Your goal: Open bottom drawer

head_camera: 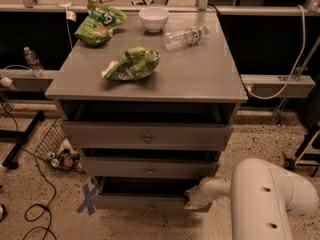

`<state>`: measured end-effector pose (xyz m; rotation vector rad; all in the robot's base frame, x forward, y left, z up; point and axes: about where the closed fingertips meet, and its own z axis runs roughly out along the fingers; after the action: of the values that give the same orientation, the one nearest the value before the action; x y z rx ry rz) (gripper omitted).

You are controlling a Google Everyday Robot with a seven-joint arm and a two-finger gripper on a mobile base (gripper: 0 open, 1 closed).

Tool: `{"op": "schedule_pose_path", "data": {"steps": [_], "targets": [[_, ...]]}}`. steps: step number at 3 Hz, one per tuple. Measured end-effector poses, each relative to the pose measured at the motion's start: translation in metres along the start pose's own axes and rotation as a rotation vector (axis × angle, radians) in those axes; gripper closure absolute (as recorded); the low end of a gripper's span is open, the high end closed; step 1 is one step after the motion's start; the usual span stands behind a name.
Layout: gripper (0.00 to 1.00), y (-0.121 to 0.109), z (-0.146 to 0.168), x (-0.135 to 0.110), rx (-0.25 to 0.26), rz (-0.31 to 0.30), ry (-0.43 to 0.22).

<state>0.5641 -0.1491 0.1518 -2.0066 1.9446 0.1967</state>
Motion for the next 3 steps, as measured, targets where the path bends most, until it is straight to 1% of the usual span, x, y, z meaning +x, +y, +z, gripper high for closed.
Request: {"op": "schedule_pose_path", "data": {"steps": [3], "targets": [[1.00, 0.0001, 0.0000, 0.0000, 0.000, 0.000, 0.000]]}}
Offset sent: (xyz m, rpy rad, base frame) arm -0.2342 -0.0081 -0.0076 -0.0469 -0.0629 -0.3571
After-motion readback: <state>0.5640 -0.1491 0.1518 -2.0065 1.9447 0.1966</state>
